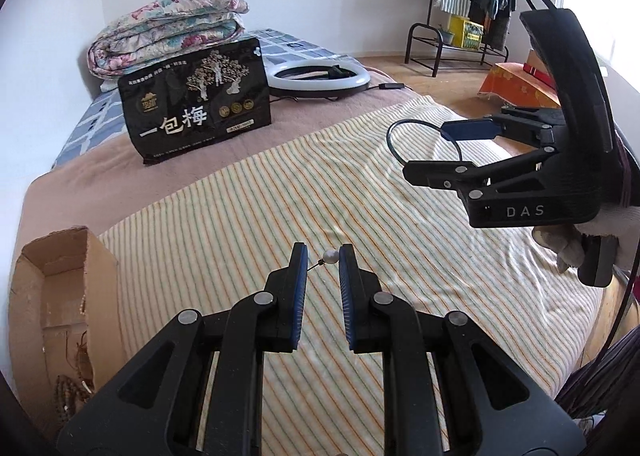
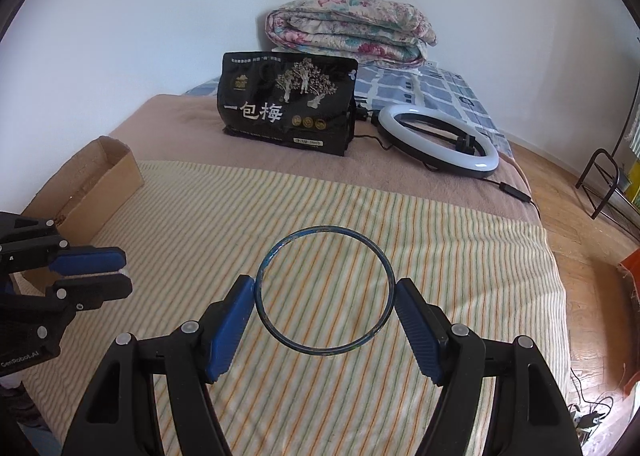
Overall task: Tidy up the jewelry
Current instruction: 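Carry the bangle and pearl with both tools over the box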
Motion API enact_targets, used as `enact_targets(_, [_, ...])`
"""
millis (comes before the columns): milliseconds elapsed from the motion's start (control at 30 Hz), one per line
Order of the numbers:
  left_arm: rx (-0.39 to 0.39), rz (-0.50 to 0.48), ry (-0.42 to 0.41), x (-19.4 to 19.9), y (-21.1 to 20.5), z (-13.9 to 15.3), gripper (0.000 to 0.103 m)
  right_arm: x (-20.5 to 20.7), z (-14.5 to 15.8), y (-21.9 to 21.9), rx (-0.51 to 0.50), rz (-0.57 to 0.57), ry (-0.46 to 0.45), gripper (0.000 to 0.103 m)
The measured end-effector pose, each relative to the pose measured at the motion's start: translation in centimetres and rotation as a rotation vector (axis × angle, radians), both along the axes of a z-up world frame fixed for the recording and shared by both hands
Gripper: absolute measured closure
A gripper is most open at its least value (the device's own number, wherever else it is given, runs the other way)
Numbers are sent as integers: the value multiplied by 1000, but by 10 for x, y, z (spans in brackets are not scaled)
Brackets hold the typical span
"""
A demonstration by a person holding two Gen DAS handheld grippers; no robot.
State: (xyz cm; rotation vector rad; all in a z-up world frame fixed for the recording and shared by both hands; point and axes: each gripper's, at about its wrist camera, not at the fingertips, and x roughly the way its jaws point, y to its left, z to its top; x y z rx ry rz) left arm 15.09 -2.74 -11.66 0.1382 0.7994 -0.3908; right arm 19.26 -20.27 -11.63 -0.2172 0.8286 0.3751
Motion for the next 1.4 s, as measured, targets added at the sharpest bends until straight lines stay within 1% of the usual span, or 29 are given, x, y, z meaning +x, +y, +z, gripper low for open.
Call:
enact_targets(233, [-20, 80, -43, -12, 40, 22, 88, -11, 24, 27, 25, 29, -33, 29])
enact_targets(400, [-33, 146, -78, -23, 73, 36, 88, -18, 39, 54, 49, 60, -53, 29])
enact_targets(733, [-43, 289, -113, -45, 144, 49, 89, -32, 60, 117, 96, 139, -81, 29])
enact_targets(900, [-37, 350, -120, -51, 173, 50, 88, -37, 61, 151, 103, 187, -84, 29])
enact_targets(1067, [-34, 407, -102, -57, 201, 43, 88, -39, 56, 183, 104, 232, -78, 29])
enact_targets(1400, [-6, 468, -64, -67, 237, 25, 88, -36, 41, 236, 118, 296, -46, 29])
